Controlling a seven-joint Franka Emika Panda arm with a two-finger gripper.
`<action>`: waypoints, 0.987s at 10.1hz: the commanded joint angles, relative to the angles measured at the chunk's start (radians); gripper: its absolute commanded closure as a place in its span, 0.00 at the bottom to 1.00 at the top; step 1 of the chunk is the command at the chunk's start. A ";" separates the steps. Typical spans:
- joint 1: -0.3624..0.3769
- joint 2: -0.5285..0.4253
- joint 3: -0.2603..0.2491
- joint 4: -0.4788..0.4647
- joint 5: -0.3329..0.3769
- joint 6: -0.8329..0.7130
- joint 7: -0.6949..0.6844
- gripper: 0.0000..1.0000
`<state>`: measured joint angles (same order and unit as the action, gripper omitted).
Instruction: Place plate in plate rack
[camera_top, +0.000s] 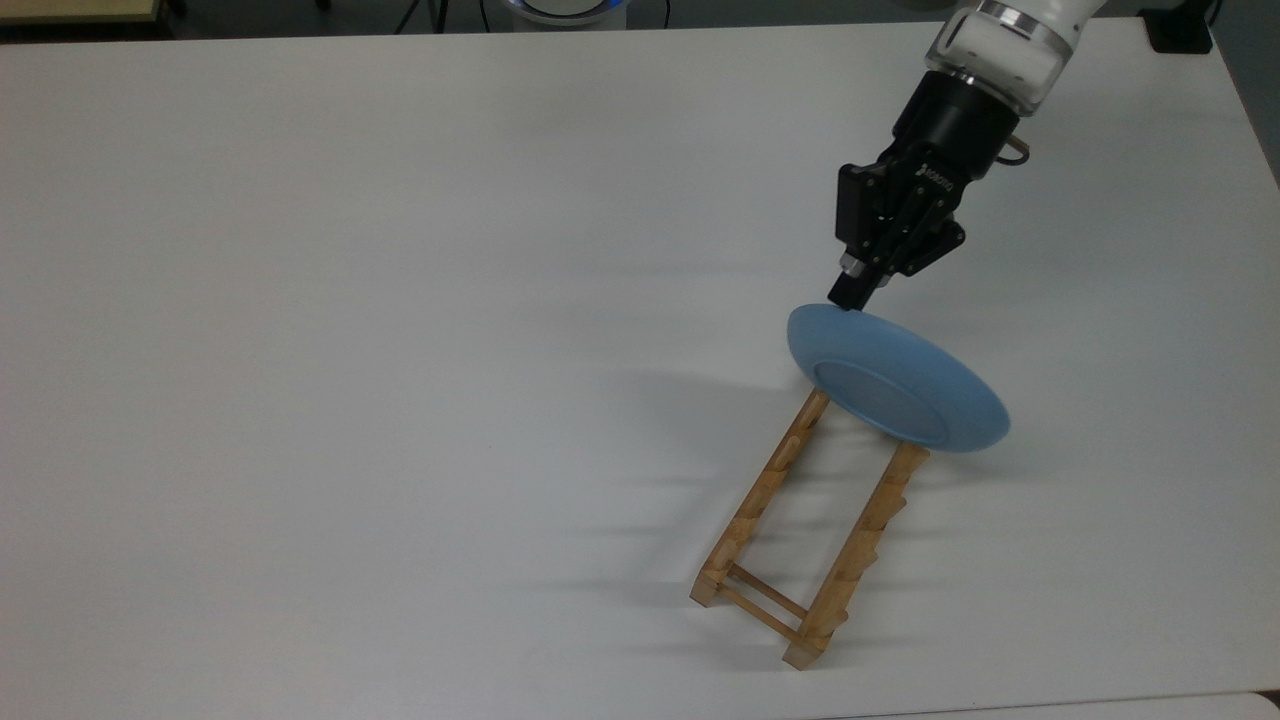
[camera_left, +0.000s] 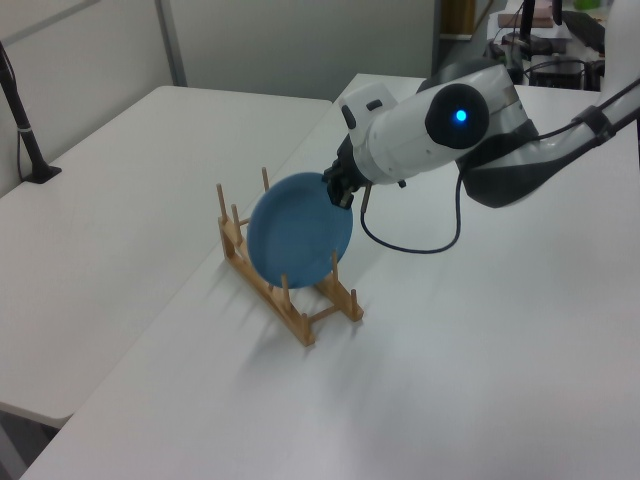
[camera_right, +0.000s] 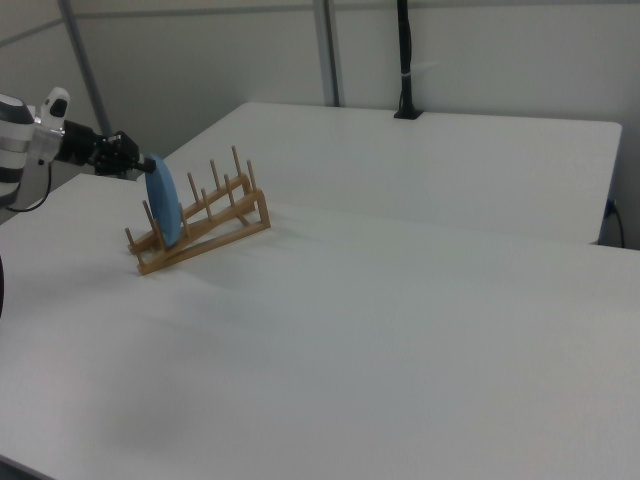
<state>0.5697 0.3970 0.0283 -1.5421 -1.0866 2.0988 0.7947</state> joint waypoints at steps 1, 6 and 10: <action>0.016 0.006 -0.011 -0.016 -0.027 0.024 0.026 0.80; -0.025 -0.056 -0.015 0.045 0.213 0.020 0.043 0.24; -0.210 -0.217 -0.025 0.034 0.677 -0.107 -0.224 0.00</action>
<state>0.4448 0.2733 0.0009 -1.4683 -0.5937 2.0902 0.7388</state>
